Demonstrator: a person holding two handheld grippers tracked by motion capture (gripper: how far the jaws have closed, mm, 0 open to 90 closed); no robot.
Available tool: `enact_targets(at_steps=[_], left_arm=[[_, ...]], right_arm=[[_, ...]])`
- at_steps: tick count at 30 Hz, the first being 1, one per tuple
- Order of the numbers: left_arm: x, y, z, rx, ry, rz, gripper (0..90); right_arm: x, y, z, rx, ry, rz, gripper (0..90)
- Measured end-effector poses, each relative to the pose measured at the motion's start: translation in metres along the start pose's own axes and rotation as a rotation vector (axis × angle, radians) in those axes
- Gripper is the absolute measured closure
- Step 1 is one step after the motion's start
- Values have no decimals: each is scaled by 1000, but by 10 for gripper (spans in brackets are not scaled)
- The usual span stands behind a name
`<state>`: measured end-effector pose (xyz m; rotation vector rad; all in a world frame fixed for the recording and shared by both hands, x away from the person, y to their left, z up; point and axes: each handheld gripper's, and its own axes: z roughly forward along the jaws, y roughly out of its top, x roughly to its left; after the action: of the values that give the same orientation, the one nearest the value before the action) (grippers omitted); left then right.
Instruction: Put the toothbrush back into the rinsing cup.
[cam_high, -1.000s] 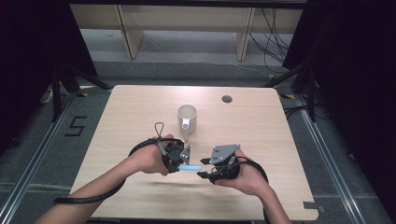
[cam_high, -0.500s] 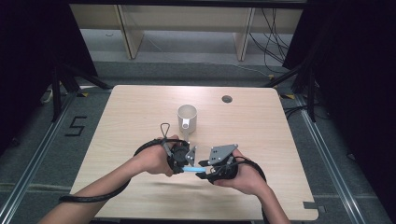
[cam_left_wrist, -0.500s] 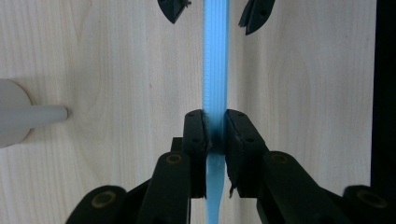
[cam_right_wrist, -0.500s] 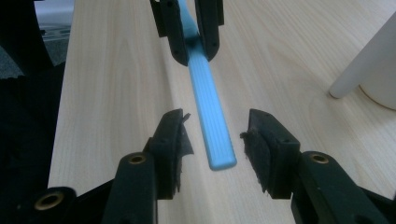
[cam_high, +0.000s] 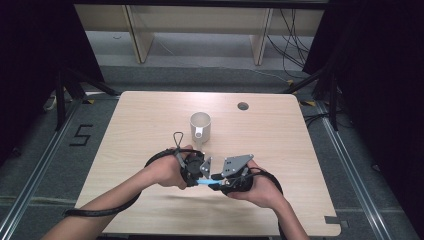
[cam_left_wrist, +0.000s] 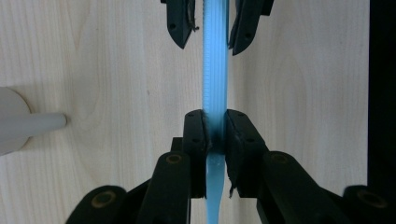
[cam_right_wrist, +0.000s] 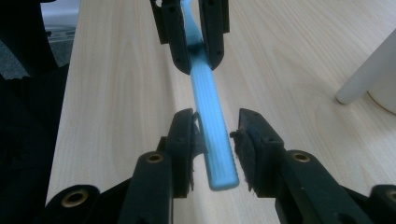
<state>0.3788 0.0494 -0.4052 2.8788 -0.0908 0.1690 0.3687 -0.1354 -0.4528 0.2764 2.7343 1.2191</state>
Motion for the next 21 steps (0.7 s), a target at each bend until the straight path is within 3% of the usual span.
enact_targets(at_steps=[15, 17, 21], left_arm=[[-1, 3, -2, -7, 0, 9, 783], [0, 3, -3, -8, 3, 10, 778], [1, 2, -4, -25, 6, -10, 770]], right_arm=[[0, -1, 2, -5, 35, -1, 762], [0, -1, 2, -4, 35, -21, 779], [4, -2, 1, 16, 40, 15, 791]])
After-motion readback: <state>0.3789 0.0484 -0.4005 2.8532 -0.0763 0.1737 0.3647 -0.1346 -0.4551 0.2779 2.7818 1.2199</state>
